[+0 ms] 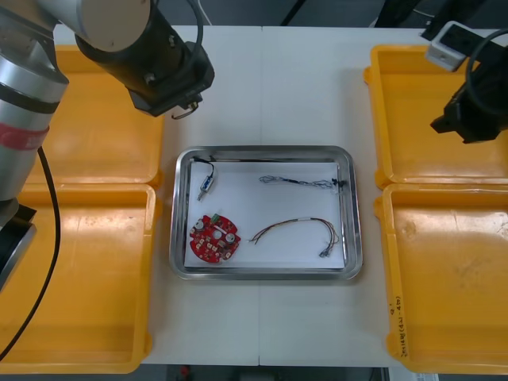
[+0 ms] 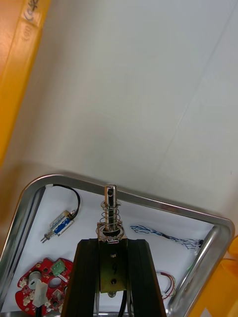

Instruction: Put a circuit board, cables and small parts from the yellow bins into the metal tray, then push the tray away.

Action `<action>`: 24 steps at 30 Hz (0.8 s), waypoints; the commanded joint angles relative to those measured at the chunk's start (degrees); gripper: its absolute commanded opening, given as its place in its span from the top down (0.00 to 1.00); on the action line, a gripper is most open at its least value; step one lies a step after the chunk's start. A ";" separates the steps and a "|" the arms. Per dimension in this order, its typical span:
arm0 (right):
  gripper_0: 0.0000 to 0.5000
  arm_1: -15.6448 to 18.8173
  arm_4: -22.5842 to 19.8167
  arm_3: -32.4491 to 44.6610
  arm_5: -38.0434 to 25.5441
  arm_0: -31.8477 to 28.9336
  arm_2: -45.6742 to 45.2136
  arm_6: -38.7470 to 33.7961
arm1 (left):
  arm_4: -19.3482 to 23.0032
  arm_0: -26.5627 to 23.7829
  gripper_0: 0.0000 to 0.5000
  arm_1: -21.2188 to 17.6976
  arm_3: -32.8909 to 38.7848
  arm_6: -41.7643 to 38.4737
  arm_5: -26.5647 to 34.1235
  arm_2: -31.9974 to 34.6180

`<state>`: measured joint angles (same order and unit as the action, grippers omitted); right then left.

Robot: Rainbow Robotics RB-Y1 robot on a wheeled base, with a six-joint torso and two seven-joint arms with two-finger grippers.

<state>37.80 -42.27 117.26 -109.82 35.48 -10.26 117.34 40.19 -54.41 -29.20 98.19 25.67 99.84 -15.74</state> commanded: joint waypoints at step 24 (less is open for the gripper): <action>0.00 -0.09 0.43 8.42 -0.18 -23.35 -18.12 -28.66 | -4.77 5.37 1.00 3.71 -2.83 2.37 -12.92 -14.84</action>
<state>38.90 -41.97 123.95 -109.83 13.18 -27.25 92.15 36.22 -49.24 -27.34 96.23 25.67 88.87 -28.85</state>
